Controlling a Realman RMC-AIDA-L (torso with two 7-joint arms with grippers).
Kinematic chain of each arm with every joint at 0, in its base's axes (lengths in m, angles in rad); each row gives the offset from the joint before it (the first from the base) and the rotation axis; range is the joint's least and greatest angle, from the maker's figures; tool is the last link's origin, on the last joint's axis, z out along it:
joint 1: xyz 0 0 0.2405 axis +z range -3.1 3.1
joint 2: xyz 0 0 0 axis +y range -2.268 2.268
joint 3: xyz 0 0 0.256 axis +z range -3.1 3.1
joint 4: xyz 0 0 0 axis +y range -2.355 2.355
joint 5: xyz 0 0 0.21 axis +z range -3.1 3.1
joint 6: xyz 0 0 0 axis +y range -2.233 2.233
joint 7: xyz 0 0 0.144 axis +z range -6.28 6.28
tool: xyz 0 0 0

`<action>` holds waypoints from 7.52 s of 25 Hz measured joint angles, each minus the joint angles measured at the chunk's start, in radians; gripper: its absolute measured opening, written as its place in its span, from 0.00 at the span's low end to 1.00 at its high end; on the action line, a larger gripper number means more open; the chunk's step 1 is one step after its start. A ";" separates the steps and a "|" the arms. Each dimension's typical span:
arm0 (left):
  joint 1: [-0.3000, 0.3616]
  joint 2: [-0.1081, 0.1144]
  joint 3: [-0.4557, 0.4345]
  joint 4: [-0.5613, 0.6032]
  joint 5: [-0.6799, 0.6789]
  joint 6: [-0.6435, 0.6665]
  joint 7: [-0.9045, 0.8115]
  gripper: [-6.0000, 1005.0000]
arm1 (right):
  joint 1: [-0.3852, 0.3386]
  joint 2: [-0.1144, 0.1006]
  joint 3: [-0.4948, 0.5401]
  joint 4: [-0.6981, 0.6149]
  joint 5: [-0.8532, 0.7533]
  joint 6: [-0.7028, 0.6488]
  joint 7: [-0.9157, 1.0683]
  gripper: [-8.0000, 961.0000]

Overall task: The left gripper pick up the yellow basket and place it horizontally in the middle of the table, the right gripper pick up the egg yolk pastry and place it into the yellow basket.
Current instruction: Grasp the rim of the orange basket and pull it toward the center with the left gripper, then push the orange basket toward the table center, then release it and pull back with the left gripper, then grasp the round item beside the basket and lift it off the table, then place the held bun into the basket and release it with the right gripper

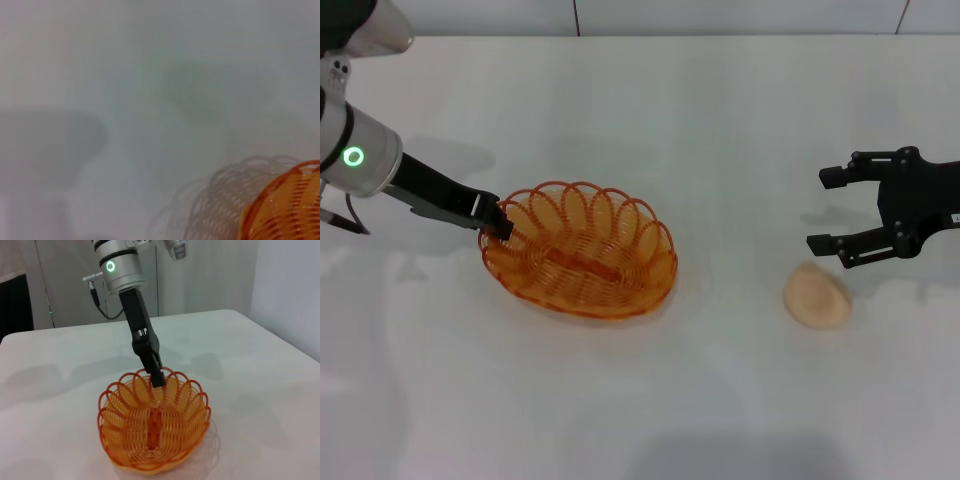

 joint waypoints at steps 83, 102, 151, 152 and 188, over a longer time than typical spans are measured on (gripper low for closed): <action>0.476 -0.044 -0.043 0.420 -0.699 0.265 0.693 0.81 | -0.116 0.000 0.011 -0.134 0.019 -0.052 0.071 0.90; 0.490 0.041 -0.115 0.242 -0.608 0.477 1.107 0.81 | -0.101 -0.001 -0.115 -0.371 -0.097 -0.161 0.588 0.86; 0.493 0.019 -0.142 0.254 -0.607 0.465 1.134 0.80 | -0.091 -0.002 -0.348 -0.260 -0.157 0.100 0.651 0.13; 0.493 0.019 -0.142 0.254 -0.607 0.465 1.134 0.80 | -0.090 -0.004 -0.329 -0.273 -0.162 0.081 0.648 0.13; 0.479 -0.008 -0.134 0.278 -0.567 0.458 1.140 0.80 | -0.052 0.012 -0.717 -0.201 0.294 0.559 0.358 0.05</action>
